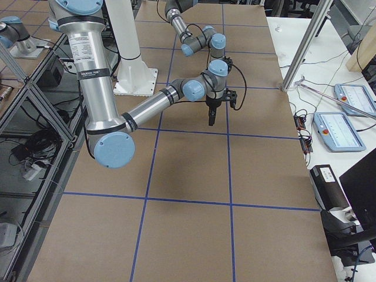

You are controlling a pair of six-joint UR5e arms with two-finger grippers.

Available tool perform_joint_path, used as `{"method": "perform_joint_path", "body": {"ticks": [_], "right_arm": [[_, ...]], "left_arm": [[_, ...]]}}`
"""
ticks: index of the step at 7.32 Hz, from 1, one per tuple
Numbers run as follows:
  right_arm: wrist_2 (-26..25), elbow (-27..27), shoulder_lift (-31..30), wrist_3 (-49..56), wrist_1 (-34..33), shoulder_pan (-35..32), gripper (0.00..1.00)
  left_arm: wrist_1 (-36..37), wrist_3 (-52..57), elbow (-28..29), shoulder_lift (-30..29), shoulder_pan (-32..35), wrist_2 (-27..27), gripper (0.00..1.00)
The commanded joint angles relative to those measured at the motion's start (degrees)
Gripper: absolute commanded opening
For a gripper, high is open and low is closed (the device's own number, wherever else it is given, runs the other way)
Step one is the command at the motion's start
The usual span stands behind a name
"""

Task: Form red blocks into L shape at center
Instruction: 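Lower the red cube against the center cube and open the left gripper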

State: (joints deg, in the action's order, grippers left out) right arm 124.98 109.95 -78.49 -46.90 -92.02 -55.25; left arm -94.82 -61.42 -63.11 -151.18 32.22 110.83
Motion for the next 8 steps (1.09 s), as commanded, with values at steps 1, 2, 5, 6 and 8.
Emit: {"method": "perform_joint_path", "body": {"ticks": [1, 2, 5, 6, 8], "right_arm": [[0.0, 0.0, 0.0, 0.0, 0.0, 0.1, 1.00], [0.0, 0.0, 0.0, 0.0, 0.0, 0.0, 1.00], [0.0, 0.3, 0.1, 0.0, 0.0, 0.0, 1.00], [0.0, 0.3, 0.1, 0.3, 0.0, 0.0, 1.00], [0.0, 0.1, 0.1, 0.5, 0.0, 0.0, 1.00]], "left_arm": [[0.0, 0.1, 0.0, 0.3, -0.4, -0.1, 0.72], [-0.1, 0.2, 0.0, 0.3, -0.5, -0.1, 0.89], [0.0, 0.0, -1.0, 0.7, -0.3, -0.2, 1.00], [0.1, -0.2, -1.7, 0.7, 0.0, -0.1, 1.00], [0.9, -0.4, -5.4, 0.9, 1.6, 0.3, 1.00]]}}
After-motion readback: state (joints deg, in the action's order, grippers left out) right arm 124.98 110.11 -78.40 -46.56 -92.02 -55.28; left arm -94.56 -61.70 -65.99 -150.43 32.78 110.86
